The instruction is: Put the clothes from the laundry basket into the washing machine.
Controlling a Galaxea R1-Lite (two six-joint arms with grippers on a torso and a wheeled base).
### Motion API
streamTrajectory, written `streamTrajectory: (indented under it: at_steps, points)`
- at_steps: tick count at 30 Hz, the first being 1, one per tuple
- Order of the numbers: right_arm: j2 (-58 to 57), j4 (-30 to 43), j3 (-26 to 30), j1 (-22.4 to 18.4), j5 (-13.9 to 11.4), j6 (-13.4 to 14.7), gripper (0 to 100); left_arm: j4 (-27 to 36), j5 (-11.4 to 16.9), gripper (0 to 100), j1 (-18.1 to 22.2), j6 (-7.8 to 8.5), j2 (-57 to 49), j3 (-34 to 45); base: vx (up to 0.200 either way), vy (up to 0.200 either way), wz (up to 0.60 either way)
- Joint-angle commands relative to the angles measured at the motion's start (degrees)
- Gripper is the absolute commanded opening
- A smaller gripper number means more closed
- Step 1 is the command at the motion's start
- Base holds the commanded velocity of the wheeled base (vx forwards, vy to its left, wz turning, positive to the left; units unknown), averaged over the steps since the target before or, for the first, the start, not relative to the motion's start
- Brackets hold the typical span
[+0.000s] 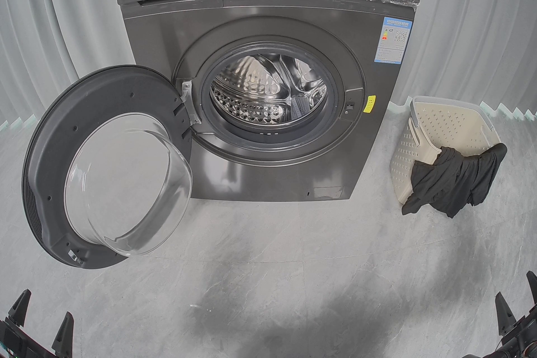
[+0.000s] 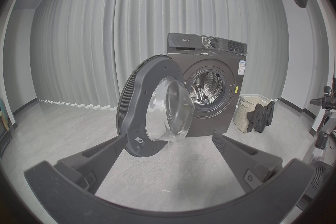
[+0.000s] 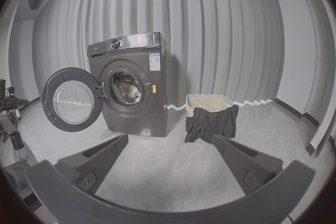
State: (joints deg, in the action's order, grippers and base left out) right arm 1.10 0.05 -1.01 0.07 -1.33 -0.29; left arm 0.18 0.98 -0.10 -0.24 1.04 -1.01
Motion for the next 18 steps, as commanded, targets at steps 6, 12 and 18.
streamTrajectory:
  at_steps: [6,12,18]
  points:
    - [-1.10,-0.05,1.01,0.01,-0.08,-0.06,100,-0.01,-0.10,100,0.01,-0.02,-0.86,1.01,0.200,-0.100,0.00]
    - [-1.10,-0.05,1.01,0.01,-0.08,-0.06,100,-0.01,-0.10,100,0.01,-0.02,-0.77,1.01,0.200,-0.200,0.00]
    - [-1.10,-0.05,1.01,0.01,-0.08,-0.06,100,-0.01,-0.10,100,0.01,0.07,-0.86,1.01,0.100,-0.200,0.00]
